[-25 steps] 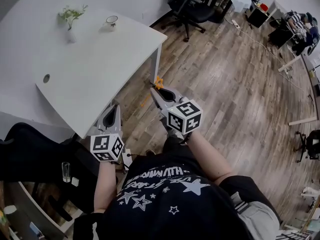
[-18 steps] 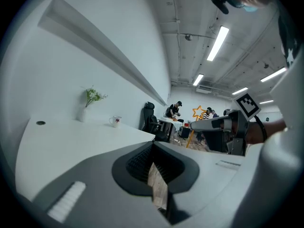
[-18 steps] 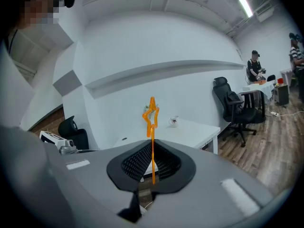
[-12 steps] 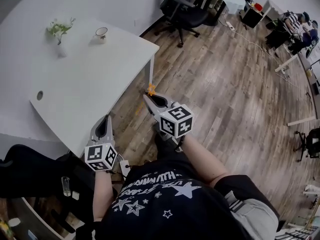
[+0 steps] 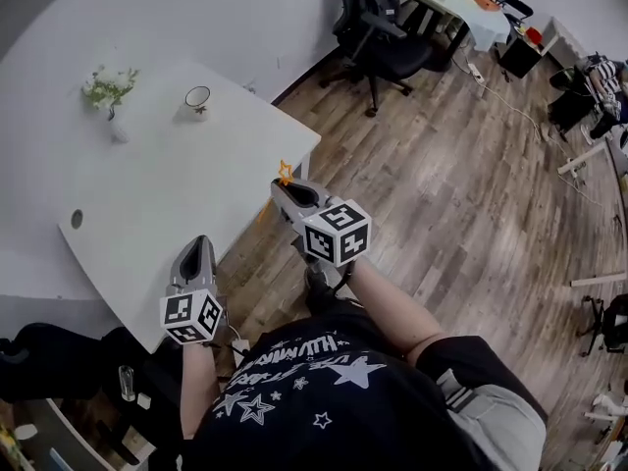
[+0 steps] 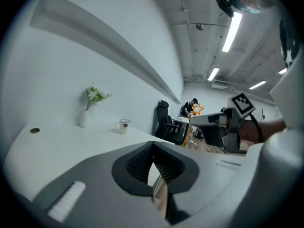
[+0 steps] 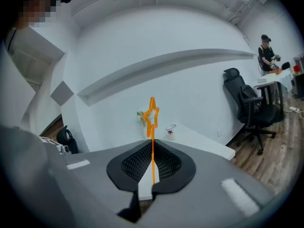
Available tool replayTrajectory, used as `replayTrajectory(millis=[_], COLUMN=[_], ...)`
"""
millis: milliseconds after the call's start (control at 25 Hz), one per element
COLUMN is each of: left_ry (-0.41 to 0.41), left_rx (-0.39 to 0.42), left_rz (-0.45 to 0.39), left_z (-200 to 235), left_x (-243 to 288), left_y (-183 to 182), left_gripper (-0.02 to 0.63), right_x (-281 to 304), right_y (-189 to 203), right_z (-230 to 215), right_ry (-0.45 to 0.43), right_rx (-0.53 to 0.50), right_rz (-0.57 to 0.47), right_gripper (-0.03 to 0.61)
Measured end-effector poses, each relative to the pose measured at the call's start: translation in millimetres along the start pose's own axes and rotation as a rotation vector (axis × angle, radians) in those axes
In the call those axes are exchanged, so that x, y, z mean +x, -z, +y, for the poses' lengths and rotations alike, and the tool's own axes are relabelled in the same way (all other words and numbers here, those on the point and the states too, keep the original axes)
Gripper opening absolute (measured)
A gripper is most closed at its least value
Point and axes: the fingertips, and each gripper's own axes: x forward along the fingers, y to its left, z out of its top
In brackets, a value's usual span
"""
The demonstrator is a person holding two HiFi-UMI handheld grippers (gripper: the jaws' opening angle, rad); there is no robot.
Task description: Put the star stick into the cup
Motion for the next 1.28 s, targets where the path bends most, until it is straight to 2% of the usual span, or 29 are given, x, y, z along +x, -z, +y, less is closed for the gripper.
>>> replayTrajectory(millis=[280,400,480,680,880,1080,1280], left_ry=[-0.074,-0.100,-0.132,-0.194,-0.235,-0.215,-0.195], left_rx=[0.004,0.024,0.010,-0.046,-0.068,-0.056,-0.057], left_rz=[-0.006,-0.016,-0.026,-0.021,-0.012,-0.026,-0.058], left_z=[-9,-10,-7,5,24,35,46], left_x=[75,101,113,121,128,153,179], left_y=[-22,-33,-39,-39,-43,-54,-76], left_gripper=[0.005,0.005,0.005,0.005,0.005,0.005,0.005], right_x=[32,49,60,88,111,125,142], right_y=[-49,-62,-69,-73,-71,-81,-108], right_z=[-76,-97,-107,-115,-111,-120,-132], right_ry=[-0.053,-0.089,-0.118,-0.168,-0.203,-0.188,-0.174], right_rx=[0.006,0.006,0.001,-0.013,-0.015,-0.011,-0.024], right_rz=[-0.010,-0.003,0.006,0.035,0.060,0.050,0.019], right_gripper=[0.028,0.028,0.028,0.028,0.028,0.028,0.028])
